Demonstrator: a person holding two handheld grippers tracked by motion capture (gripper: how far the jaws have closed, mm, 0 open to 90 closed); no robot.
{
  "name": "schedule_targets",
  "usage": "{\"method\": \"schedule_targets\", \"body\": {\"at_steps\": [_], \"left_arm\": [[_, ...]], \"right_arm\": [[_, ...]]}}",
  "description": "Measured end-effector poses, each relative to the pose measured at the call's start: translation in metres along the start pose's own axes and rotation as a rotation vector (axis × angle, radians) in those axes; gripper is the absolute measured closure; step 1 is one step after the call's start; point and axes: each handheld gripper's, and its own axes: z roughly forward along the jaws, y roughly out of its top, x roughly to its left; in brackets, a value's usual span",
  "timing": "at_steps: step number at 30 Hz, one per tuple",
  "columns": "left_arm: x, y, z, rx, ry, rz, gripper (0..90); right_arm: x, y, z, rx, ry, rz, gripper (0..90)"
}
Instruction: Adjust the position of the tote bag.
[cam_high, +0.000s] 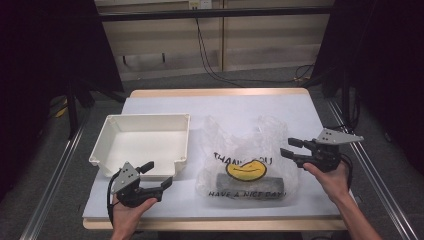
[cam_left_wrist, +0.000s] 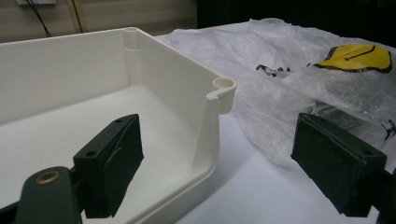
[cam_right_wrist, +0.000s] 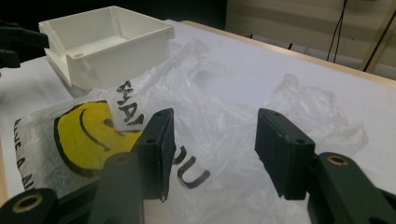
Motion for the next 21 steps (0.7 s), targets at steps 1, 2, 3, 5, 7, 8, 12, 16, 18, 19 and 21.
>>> {"method": "schedule_targets", "body": {"at_steps": [1,2,3,5,7,8,12,16,18,19,21], "left_arm": [[0.0,-0.001,0.0,0.003,-0.003,-0.006,15.9],[0.001,-0.002,0.001,0.01,-0.014,0.0,15.9],[0.0,-0.002,0.001,0.015,-0.015,-0.008,15.9],[0.001,-0.004,0.002,0.019,-0.021,-0.017,15.9],[0.001,-0.004,0.003,0.025,-0.019,-0.027,15.9],[0.001,-0.004,0.003,0.025,-0.019,-0.027,16.4],[0.004,-0.004,0.002,0.033,-0.018,-0.033,17.1],[0.003,-0.001,0.001,0.021,-0.029,-0.04,17.4],[0.001,0.0,0.002,0.024,-0.035,-0.039,17.9],[-0.002,0.002,0.001,0.026,-0.045,-0.025,17.9],[-0.004,0.003,0.001,0.025,-0.049,-0.023,17.9]], "right_arm": [[0.0,0.0,0.0,0.0,0.0,0.0,47.8],[-0.001,0.002,0.002,0.006,0.001,-0.004,48.0],[-0.004,0.002,0.005,0.013,0.008,-0.006,48.4],[-0.009,0.004,0.009,0.025,0.007,0.003,49.0],[-0.017,0.007,0.015,0.043,0.012,0.01,49.7],[-0.017,0.007,0.015,0.043,0.012,0.01,49.7],[-0.026,0.012,0.023,0.062,0.018,0.007,51.4],[-0.033,0.016,0.03,0.064,0.029,0.01,53.4],[-0.034,0.017,0.033,0.072,0.029,0.01,53.8],[-0.034,0.018,0.035,0.078,0.029,0.006,54.3],[-0.034,0.019,0.038,0.087,0.032,0.003,54.6]]}}
